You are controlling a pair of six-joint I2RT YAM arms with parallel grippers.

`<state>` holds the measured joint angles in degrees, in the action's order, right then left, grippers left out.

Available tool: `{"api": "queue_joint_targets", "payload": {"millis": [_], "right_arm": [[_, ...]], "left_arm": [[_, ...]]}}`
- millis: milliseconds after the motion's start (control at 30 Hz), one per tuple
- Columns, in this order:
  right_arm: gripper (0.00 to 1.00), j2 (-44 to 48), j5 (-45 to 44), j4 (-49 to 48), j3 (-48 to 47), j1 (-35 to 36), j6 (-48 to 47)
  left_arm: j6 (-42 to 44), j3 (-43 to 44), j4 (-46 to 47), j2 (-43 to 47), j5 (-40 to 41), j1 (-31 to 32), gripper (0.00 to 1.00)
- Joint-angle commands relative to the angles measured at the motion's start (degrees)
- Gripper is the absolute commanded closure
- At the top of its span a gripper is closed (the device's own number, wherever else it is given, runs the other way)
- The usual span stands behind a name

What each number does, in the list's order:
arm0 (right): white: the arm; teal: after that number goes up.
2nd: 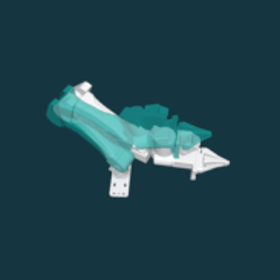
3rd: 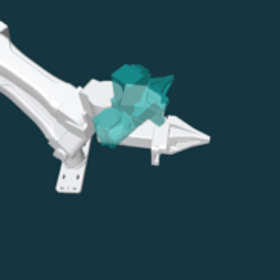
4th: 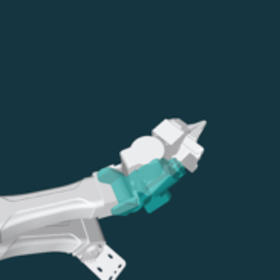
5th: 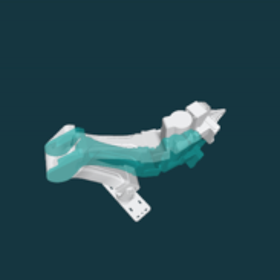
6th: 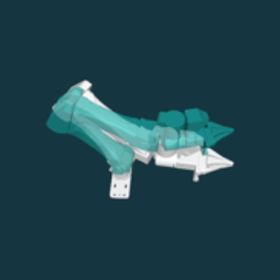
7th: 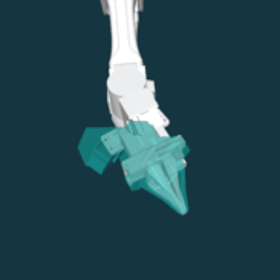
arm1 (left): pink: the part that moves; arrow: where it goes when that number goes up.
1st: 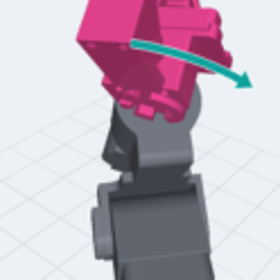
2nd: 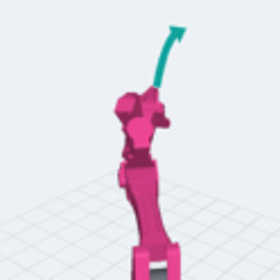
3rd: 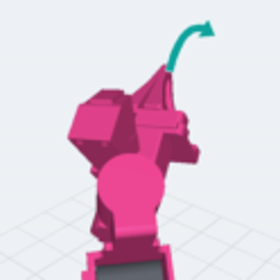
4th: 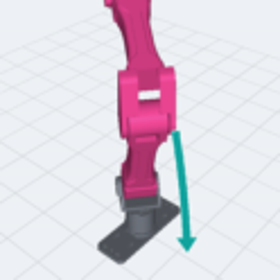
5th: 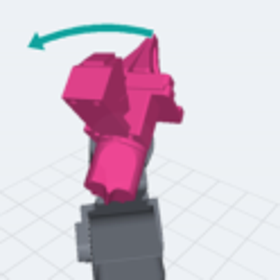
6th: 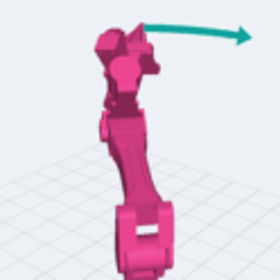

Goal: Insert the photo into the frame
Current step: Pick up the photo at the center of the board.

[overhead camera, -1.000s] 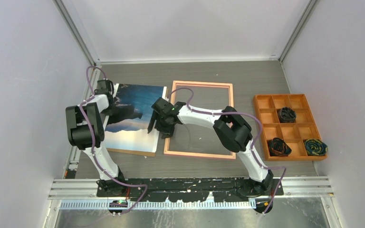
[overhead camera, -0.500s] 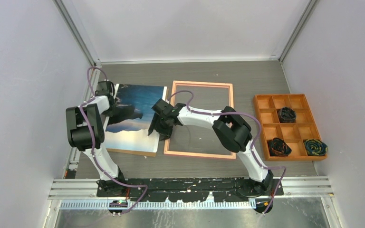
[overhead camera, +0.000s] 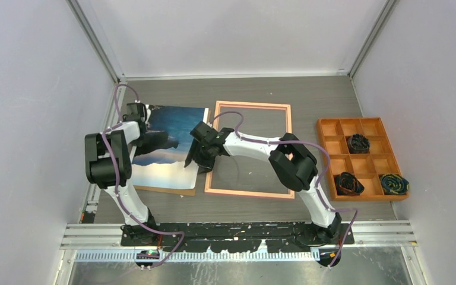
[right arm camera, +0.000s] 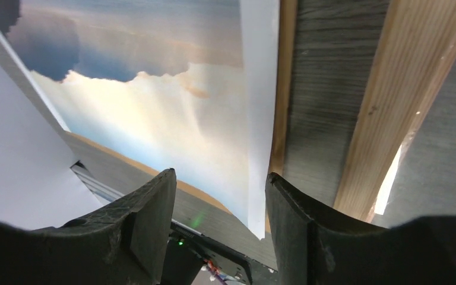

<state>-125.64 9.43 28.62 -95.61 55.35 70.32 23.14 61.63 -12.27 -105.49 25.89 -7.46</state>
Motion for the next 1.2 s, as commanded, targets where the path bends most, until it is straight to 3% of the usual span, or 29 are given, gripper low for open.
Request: {"api": "queue_joint_targets", "payload": {"millis": [0, 300, 500, 733, 867, 1033, 1100, 1167], "right_arm": [[0.38, 5.8, -0.6, -3.0, -1.0, 0.1, 0.1], [0.38, 6.2, 1.4, -6.7, -0.1, 0.0, 0.3], [0.44, 8.0, 6.3, -29.7, 11.0, -0.9, 10.3], [0.49, 7.9, 5.3, -22.9, 9.6, -0.5, 8.7], [0.62, 8.1, 5.0, -22.8, 10.8, -0.5, 8.6], [0.9, 7.3, 3.3, -18.3, 6.1, -0.5, 3.0], [0.98, 8.1, 1.3, -13.6, 3.4, -0.6, -2.0], [0.99, 9.6, -0.5, -10.7, 1.3, -0.6, -7.1]], "left_arm": [[-0.5, -1.4, -1.4, -0.1, -1.9, 0.7, 0.5], [-0.3, -1.6, -1.4, -0.3, -2.0, 1.1, 0.51], [0.1, -1.6, -1.2, -0.1, -2.2, 1.2, 0.51], [0.6, -2.0, -0.9, 0.0, -1.6, 1.1, 0.52], [0.5, -1.8, -1.4, 0.3, -2.0, 1.2, 0.52], [-0.1, 0.5, -5.3, 0.4, -3.1, 0.6, 0.51], [-1.2, 2.6, -8.0, 0.8, -4.3, -0.5, 0.47], [-2.9, 5.2, -11.5, 1.5, -6.7, -2.2, 0.36]]}}
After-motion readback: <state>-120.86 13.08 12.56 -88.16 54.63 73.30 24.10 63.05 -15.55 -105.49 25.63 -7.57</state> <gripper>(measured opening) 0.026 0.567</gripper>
